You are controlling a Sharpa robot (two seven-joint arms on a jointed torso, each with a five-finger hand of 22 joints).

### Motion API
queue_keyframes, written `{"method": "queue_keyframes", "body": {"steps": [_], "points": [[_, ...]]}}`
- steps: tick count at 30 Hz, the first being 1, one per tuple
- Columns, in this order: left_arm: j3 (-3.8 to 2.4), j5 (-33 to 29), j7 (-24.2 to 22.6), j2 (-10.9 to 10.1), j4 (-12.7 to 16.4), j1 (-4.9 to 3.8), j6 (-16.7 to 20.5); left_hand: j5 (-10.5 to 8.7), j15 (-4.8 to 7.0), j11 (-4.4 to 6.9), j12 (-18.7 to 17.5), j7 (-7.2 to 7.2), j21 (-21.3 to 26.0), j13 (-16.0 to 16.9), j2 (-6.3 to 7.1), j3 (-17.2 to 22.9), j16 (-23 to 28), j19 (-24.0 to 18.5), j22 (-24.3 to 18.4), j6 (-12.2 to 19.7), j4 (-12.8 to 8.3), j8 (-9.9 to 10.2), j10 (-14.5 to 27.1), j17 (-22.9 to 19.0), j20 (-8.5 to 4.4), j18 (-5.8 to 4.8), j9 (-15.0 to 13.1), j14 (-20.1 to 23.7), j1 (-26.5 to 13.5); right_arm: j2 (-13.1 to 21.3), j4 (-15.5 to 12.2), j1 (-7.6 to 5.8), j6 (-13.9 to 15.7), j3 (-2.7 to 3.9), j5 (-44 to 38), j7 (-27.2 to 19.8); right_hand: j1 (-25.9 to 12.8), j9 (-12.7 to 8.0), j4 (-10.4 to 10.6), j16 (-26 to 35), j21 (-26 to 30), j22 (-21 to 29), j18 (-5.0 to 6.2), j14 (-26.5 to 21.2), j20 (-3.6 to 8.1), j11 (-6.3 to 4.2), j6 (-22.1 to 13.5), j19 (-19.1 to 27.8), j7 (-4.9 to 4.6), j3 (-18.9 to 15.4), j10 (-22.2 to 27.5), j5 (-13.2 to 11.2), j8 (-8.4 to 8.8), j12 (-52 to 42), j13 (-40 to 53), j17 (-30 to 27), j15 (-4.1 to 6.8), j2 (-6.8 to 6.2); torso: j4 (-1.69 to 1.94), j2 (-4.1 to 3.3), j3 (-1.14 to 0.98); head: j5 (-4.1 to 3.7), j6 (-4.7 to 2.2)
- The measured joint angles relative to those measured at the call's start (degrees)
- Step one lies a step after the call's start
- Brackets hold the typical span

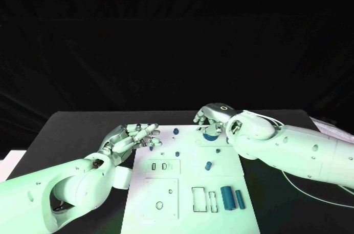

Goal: Assemble the parts on the task board

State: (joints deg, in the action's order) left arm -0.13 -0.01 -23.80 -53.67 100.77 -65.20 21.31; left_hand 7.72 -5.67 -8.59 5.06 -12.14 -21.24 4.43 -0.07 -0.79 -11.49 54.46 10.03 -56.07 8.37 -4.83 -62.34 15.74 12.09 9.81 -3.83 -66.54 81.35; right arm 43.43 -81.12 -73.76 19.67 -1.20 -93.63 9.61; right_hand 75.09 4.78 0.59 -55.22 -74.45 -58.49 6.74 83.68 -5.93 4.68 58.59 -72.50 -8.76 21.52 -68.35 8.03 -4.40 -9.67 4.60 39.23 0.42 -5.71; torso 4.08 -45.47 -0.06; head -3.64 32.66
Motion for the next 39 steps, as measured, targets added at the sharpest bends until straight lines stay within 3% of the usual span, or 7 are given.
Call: {"method": "queue_keyframes", "body": {"steps": [3,6,8,11,19,21,39], "points": [[0.0,0.0,0.01,-0.01,-0.02,0.0,-0.03,0.0,0.0,0.0,0.0,0.0,-0.23,0.0,0.0,0.17,0.0,0.0,0.0,0.0,-0.17,0.0,0.0,0.05,0.0,0.0,0.0,0.0,0.0,2.54,-0.9,-0.32,0.59,0.19,3.59,0.2,-0.3,-0.11,0.48,-5.05,-3.19,-5.51,-0.69,0.38,0.69,-0.41,0.25,-3.24,0.34,-1.07,-6.17,2.87,0.0,-3.75,2.18,6.06,0.69,-1.61,-0.29,0.07,0.0,-0.01,-0.09],[0.0,0.0,0.02,0.03,-0.09,0.0,-0.08,0.0,0.0,0.0,0.0,0.0,-0.22,0.0,0.0,0.17,0.0,0.0,0.0,0.0,-0.17,0.0,0.0,0.05,0.0,-0.01,0.0,0.0,0.0,3.52,-0.9,-0.39,0.42,0.22,6.18,0.86,-1.88,-0.38,1.14,-15.07,-7.08,-12.79,-2.39,0.25,1.67,-2.51,-0.73,-7.31,1.4,-4.27,-13.06,3.94,0.47,-10.59,7.83,19.65,1.55,-3.81,-0.53,0.11,-0.03,-0.01,-0.17],[0.0,0.0,0.03,0.07,-0.14,0.0,-0.12,0.0,0.0,0.0,0.0,0.0,-0.22,0.0,-0.24,0.17,0.24,0.0,0.0,0.0,-0.17,0.0,0.0,0.11,0.0,0.0,0.0,0.0,0.24,3.75,-0.59,-0.41,-0.14,0.25,7.22,1.41,-2.13,-0.62,1.83,-20.95,-9.03,-15.81,-3.27,0.45,2.02,-2.89,-2.19,-9.22,1.7,-6.64,-14.86,4.28,0.47,-22.88,20.99,27.74,1.75,-4.06,-0.65,0.13,-0.1,-0.05,-0.18],[0.0,0.0,0.05,0.13,-0.2,0.0,-0.23,0.0,0.0,0.0,0.0,0.0,-0.22,0.0,-0.29,0.17,0.25,0.0,-0.01,0.0,-0.17,0.0,0.0,0.13,0.0,0.0,0.0,0.0,0.29,3.83,0.43,-0.43,-1.73,0.26,8.25,2.53,-1.38,-0.64,3.47,-25.13,-10.57,-16.46,-3.28,0.43,1.72,-2.57,-3.41,-10.19,1.14,-10.69,-11.95,4.29,0.47,-37.96,38.23,33.34,1.73,-3.31,-0.7,0.13,-0.14,-0.24,-0.16],[0.0,0.0,0.06,0.21,-0.48,0.0,-0.77,0.0,0.0,0.0,0.0,0.0,-0.22,0.0,-0.29,0.34,0.25,0.0,-0.01,0.0,-0.33,0.0,0.0,0.2,0.0,0.0,0.0,0.0,0.29,2.71,2.57,-0.35,-5.62,0.26,9.31,4.67,0.52,-0.47,6.31,-27.9,-11.27,-16.47,-3.27,0.45,1.1,-1.7,-4.17,-10.81,0.6,-15.84,-9.65,4.49,0.46,-50.59,54.48,35.72,1.1,-1.41,-0.66,0.1,-0.15,-0.65,-0.09],[0.0,0.0,0.06,0.25,-0.58,0.0,-0.87,0.0,0.0,0.0,0.0,0.0,-0.22,0.0,-0.29,0.34,0.25,0.0,0.04,0.0,-0.33,0.0,0.0,0.2,0.0,0.0,0.0,-0.01,0.29,2.29,2.7,-0.29,-6.32,0.26,9.43,4.96,0.65,-0.44,6.7,-28.36,-11.5,-16.46,-4.01,0.45,0.99,-1.7,-4.17,-10.92,0.6,-16.23,-9.65,4.52,0.46,-52.15,56.42,35.71,1.09,-1.28,-0.64,0.1,-0.14,-0.64,-0.07],[0.0,0.0,0.28,0.31,-1.27,0.0,-1.43,0.0,0.0,0.0,-0.27,0.0,-0.22,0.0,-0.59,0.51,0.47,0.0,0.03,0.0,-0.51,0.22,0.0,0.35,0.0,-0.01,0.0,0.0,0.59,0.89,3.39,-0.12,-9.75,0.34,9.77,5.76,1.84,0.02,7.0,-29.88,-12.1,-16.45,-4.15,0.46,0.7,-1.74,-2.1,-11.21,0.79,-17.8,-11.94,4.52,-0.67,-59.73,65.66,35.7,1.1,-0.03,-0.62,0.04,-0.03,-0.48,0.43]]}}
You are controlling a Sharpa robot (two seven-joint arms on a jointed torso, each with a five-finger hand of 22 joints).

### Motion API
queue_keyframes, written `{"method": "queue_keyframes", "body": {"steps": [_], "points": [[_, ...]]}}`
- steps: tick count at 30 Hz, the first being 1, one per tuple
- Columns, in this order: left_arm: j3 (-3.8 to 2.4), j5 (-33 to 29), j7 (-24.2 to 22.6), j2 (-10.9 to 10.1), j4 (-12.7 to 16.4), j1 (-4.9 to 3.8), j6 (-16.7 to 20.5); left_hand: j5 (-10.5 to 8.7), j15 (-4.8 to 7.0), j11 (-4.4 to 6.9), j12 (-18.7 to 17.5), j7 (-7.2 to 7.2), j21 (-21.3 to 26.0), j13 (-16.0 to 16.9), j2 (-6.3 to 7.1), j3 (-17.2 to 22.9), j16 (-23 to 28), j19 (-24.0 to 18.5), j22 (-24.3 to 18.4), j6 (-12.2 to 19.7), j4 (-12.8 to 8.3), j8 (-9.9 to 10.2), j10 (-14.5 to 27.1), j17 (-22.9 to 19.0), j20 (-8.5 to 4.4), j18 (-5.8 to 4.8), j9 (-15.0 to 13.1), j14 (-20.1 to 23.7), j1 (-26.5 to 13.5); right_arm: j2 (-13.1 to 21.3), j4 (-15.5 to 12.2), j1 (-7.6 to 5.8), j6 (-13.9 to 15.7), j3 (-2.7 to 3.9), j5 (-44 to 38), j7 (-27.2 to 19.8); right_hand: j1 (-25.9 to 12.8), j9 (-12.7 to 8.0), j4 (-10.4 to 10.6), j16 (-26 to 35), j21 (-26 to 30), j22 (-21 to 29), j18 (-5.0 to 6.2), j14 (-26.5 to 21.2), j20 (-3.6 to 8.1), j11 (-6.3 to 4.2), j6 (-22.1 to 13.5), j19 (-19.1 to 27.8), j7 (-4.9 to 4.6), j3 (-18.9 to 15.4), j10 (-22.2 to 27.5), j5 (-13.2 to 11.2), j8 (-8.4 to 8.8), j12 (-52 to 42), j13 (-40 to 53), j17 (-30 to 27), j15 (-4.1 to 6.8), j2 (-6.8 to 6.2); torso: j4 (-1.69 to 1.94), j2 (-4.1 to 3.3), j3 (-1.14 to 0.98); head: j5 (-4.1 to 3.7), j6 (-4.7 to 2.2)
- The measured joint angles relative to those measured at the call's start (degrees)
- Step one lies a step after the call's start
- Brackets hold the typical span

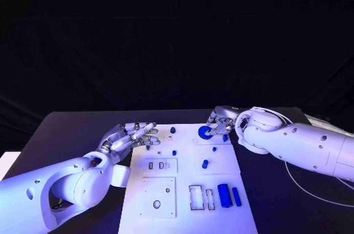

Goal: Assemble the parts on the task board

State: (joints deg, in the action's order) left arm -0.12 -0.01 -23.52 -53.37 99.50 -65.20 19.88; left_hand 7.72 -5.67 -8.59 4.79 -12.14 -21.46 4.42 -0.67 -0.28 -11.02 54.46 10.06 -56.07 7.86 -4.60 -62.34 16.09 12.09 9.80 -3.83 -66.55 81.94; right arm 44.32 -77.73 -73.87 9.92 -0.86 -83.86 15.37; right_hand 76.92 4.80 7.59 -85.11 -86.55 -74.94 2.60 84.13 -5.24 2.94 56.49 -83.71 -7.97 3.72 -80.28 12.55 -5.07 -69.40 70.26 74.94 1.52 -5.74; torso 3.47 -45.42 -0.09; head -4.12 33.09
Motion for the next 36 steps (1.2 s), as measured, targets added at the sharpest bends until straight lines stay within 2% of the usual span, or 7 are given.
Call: {"method": "queue_keyframes", "body": {"steps": [2,4,9,36], "points": [[0.0,0.0,0.03,0.0,-0.03,0.0,-0.03,0.0,0.0,0.0,0.0,0.0,0.0,0.0,0.0,0.0,0.0,0.0,0.0,0.0,0.0,0.0,0.0,0.04,0.0,0.0,0.0,0.0,0.0,-0.03,0.0,0.01,-0.06,0.01,0.0,0.0,0.17,0.08,0.0,-0.12,-0.22,0.0,0.0,0.0,0.0,-0.17,0.28,0.0,0.27,0.0,-0.2,0.11,0.0,-0.15,0.35,0.0,0.0,0.17,-0.01,-0.01,0.0,-0.01,0.01],[0.0,0.0,0.05,0.0,-0.06,0.0,-0.06,0.0,0.0,0.0,0.0,0.0,0.0,0.0,0.0,0.0,0.0,0.0,0.0,0.0,0.0,0.0,0.0,0.08,0.0,0.01,0.0,0.0,0.0,-0.1,0.03,0.02,-0.13,0.02,0.0,0.0,0.31,0.09,0.0,-0.12,-0.22,0.0,0.0,0.0,0.0,-0.17,0.49,0.0,0.06,0.0,-0.2,0.23,0.0,-0.38,0.46,0.0,0.0,0.31,-0.01,-0.01,-0.01,-0.08,0.02],[0.0,0.0,0.11,0.01,-0.13,0.0,-0.12,0.0,0.0,0.0,0.0,0.0,0.0,0.0,0.0,-0.01,0.0,0.0,0.0,0.0,0.01,0.0,0.0,0.07,0.0,0.01,0.0,0.0,0.0,-0.3,0.05,0.04,-0.21,0.04,-0.06,0.0,0.53,0.08,0.0,-0.12,-0.22,0.01,0.0,0.0,0.0,-0.17,0.66,0.0,0.23,0.0,-0.2,0.23,0.0,-0.46,0.71,-0.01,0.0,0.53,0.01,-0.03,-0.02,-0.11,0.02],[0.01,0.0,0.61,0.1,-0.59,0.0,-0.29,0.0,0.0,0.0,0.0,0.0,0.0,-0.04,-0.31,0.2,0.0,0.0,0.03,0.0,-0.2,0.0,0.0,0.17,0.0,0.0,0.0,0.0,0.31,-0.5,-0.65,0.38,0.35,-0.1,0.02,-0.31,0.52,0.03,0.71,-0.56,-0.44,0.03,0.0,0.0,0.0,-0.12,0.65,0.01,0.23,-1.19,-0.25,1.42,0.0,-0.89,1.35,-0.03,0.01,0.52,0.09,-0.07,0.02,-0.13,-0.11]]}}
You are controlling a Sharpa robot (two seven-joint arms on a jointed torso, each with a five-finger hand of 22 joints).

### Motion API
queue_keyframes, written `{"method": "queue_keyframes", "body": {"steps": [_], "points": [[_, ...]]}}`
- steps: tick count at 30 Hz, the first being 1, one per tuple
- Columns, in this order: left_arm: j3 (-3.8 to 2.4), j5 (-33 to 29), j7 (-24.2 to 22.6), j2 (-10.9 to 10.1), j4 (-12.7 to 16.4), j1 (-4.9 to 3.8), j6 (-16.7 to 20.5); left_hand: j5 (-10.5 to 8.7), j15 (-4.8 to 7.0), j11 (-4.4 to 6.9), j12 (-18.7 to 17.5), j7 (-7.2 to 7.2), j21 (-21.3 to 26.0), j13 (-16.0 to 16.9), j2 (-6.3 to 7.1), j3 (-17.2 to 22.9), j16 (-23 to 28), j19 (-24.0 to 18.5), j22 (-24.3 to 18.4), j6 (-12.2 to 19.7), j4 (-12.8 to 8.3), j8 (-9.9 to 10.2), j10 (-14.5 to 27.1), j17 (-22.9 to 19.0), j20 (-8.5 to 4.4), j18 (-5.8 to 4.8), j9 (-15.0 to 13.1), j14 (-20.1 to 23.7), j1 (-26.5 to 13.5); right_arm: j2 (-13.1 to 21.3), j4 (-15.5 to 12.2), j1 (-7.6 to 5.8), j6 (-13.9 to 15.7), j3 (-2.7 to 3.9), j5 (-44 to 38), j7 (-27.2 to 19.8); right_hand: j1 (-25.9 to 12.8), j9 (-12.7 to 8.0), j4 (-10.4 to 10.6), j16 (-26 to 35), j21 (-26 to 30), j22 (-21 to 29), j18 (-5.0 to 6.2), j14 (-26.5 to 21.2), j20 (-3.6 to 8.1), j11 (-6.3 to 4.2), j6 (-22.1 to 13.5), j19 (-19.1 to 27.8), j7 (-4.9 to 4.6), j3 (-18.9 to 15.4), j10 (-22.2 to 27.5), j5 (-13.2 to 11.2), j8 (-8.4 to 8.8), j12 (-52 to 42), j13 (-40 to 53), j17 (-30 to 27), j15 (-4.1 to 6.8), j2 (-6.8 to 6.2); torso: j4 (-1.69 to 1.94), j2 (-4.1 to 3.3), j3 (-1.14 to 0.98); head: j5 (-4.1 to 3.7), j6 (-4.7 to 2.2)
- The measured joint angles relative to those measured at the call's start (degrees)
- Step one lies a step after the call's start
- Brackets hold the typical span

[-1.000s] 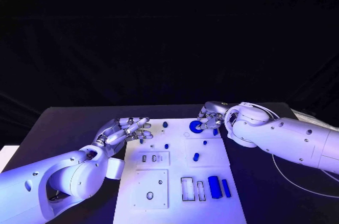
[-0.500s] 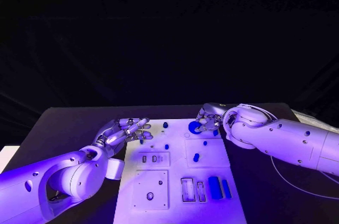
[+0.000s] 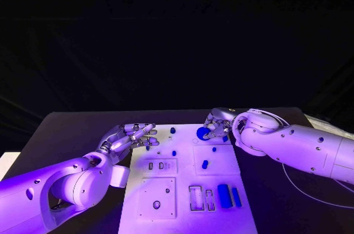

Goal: Assemble the parts on the task board

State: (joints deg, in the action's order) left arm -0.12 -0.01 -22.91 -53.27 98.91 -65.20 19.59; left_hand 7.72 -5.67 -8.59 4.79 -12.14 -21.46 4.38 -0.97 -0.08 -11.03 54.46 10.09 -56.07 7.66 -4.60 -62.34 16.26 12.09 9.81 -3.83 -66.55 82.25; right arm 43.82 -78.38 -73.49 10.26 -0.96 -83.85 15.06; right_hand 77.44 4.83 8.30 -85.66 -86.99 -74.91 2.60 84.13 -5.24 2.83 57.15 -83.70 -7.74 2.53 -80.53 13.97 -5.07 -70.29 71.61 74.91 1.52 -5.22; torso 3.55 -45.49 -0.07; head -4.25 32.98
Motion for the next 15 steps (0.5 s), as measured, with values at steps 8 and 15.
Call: {"method": "queue_keyframes", "body": {"steps": [8,15], "points": [[0.0,0.0,0.12,0.01,0.01,0.0,-0.02,0.0,0.0,0.0,-0.25,0.0,0.0,0.0,0.0,0.0,0.0,0.0,-0.01,0.0,0.0,0.0,0.0,0.05,0.0,0.0,0.0,0.0,0.0,-0.33,0.33,-0.03,-0.13,0.03,-0.4,0.06,-0.08,-0.02,-0.18,0.0,0.0,0.0,0.0,0.0,0.0,0.0,0.01,0.0,-0.01,-0.18,0.0,0.34,0.0,0.0,0.28,0.0,0.0,-0.08,0.0,-0.01,0.0,0.02,-0.02],[0.0,0.0,0.22,0.02,0.02,0.0,-0.05,0.0,0.0,0.0,-0.36,0.0,0.0,0.0,0.0,0.0,0.0,0.0,-0.01,0.0,0.0,0.0,0.0,0.05,0.0,0.01,0.0,0.0,0.0,-0.77,0.4,0.2,-0.19,0.17,-3.6,0.17,1.13,0.02,-1.29,-0.35,-0.23,0.01,0.0,0.0,0.0,-0.09,1.28,0.0,0.23,0.2,-0.08,-0.13,0.0,-0.36,1.32,0.01,0.0,0.29,0.0,-0.03,-0.03,0.03,0.11]]}}
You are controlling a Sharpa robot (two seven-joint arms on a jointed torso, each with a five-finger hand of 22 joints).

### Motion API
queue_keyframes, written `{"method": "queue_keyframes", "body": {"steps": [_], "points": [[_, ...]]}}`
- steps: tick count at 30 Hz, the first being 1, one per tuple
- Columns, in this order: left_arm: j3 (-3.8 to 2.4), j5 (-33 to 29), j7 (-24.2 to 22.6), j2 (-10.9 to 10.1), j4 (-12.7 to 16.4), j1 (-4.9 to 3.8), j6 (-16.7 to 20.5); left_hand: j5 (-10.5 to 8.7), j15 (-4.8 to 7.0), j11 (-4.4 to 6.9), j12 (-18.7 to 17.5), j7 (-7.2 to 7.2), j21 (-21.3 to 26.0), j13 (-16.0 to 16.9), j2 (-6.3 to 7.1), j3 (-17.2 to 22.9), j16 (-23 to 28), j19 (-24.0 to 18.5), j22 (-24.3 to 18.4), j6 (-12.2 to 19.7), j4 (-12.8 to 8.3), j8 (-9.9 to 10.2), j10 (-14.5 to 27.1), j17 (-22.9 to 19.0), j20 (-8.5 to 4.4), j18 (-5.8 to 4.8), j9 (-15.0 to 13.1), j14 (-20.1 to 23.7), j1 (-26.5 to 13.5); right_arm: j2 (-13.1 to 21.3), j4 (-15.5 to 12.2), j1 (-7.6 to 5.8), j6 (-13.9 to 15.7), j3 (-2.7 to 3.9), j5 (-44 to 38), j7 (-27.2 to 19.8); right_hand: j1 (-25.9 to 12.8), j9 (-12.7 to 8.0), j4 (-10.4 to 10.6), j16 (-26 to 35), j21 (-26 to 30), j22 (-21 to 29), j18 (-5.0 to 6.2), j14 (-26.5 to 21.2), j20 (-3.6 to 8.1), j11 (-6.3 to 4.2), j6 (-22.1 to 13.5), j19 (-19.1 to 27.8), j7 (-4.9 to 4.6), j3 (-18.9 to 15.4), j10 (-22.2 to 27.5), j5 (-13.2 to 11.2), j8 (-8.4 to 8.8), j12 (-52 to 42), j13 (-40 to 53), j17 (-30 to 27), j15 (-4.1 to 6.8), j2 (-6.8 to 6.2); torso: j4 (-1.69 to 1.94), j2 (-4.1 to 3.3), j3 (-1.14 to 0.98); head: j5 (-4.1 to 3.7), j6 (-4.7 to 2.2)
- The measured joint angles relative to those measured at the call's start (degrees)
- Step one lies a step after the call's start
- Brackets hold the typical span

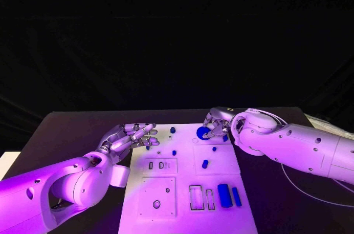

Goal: Assemble the parts on the task board

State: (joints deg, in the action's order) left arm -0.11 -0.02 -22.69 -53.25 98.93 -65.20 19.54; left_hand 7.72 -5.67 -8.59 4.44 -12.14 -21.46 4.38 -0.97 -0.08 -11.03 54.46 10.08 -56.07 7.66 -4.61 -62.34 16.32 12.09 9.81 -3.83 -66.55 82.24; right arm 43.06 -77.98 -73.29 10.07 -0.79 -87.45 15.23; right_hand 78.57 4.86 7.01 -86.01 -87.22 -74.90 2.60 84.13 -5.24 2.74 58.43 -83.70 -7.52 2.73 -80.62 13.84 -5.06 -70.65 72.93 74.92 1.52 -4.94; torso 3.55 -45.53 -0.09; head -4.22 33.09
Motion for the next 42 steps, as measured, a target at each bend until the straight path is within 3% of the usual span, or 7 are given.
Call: {"method": "queue_keyframes", "body": {"steps": [10,13,27,34,42], "points": [[0.0,0.0,0.09,-0.01,0.0,0.0,-0.04,0.0,0.0,0.0,0.0,0.0,0.0,0.0,0.0,0.0,0.0,0.0,0.0,0.0,0.0,0.0,0.0,-0.01,0.0,0.0,0.0,0.0,0.0,-0.38,-0.55,0.27,0.39,0.16,-4.76,-0.01,1.77,0.28,-1.7,-0.43,-0.39,-0.05,0.01,-0.22,0.35,-0.32,3.1,-0.34,0.26,2.77,-0.32,-2.56,-1.16,-0.52,0.99,0.03,0.22,1.07,-0.01,-0.01,-0.02,0.09,0.2],[0.0,0.0,0.11,-0.01,0.0,0.0,-0.05,0.0,0.0,0.0,0.0,0.0,0.0,0.0,0.0,0.0,0.0,0.0,0.0,0.0,0.0,0.0,0.0,-0.01,0.0,0.0,0.0,0.0,0.0,-0.39,-0.86,0.35,0.79,0.16,-5.45,-0.08,1.77,0.28,-1.73,-0.43,-0.39,-0.04,-0.61,-0.09,0.57,-0.33,3.11,-0.27,0.24,3.8,-0.32,-2.64,-1.17,-0.6,1.17,0.02,0.35,1.07,-0.02,-0.01,-0.02,0.05,0.2],[0.0,0.0,0.19,-0.01,-0.08,0.0,-0.09,0.0,0.0,0.0,0.0,0.0,0.0,-0.05,0.0,0.17,0.21,0.0,0.04,0.0,-0.17,0.0,0.0,0.06,0.0,0.0,0.0,0.0,0.0,-0.58,-5.07,0.76,4.06,-0.19,-4.72,-0.36,1.3,0.28,-1.0,-0.43,-0.38,-0.04,-0.61,-0.1,1.04,-0.74,3.25,-0.2,0.2,6.08,-0.75,-0.18,-1.16,-0.3,1.46,0.01,0.75,2.02,0.07,-0.01,0.07,0.11,-0.07],[0.0,0.0,0.21,0.01,-0.24,0.0,-0.11,0.0,0.0,0.0,0.0,0.0,0.0,-0.05,-0.22,0.17,0.21,0.0,0.04,0.0,-0.17,0.22,0.0,0.05,0.0,0.0,0.0,0.0,0.22,-3.22,-7.52,0.43,6.31,-0.07,-4.25,-0.27,1.06,0.27,-0.77,-0.43,-0.38,-0.03,-0.58,-0.11,1.04,-0.77,3.25,-0.2,0.21,6.31,-0.73,0.14,-1.13,-0.11,1.33,0.01,0.74,2.25,0.14,-0.02,0.06,0.38,-0.16],[0.0,0.0,0.22,0.04,-0.4,0.0,-0.13,0.0,0.0,0.0,0.0,0.0,0.0,-0.04,-0.22,0.17,0.21,0.0,0.03,0.0,-0.17,0.22,0.0,0.05,0.0,0.0,0.0,0.0,0.22,-7.23,-6.9,0.46,7.47,-0.12,-4.36,-0.09,0.85,0.27,-0.75,-0.43,-0.38,-0.02,-0.54,-0.11,1.04,-1.01,3.25,-0.2,0.21,6.64,-0.67,0.14,-0.82,0.14,1.3,0.0,0.74,2.47,0.17,-0.04,0.07,0.78,-0.04]]}}
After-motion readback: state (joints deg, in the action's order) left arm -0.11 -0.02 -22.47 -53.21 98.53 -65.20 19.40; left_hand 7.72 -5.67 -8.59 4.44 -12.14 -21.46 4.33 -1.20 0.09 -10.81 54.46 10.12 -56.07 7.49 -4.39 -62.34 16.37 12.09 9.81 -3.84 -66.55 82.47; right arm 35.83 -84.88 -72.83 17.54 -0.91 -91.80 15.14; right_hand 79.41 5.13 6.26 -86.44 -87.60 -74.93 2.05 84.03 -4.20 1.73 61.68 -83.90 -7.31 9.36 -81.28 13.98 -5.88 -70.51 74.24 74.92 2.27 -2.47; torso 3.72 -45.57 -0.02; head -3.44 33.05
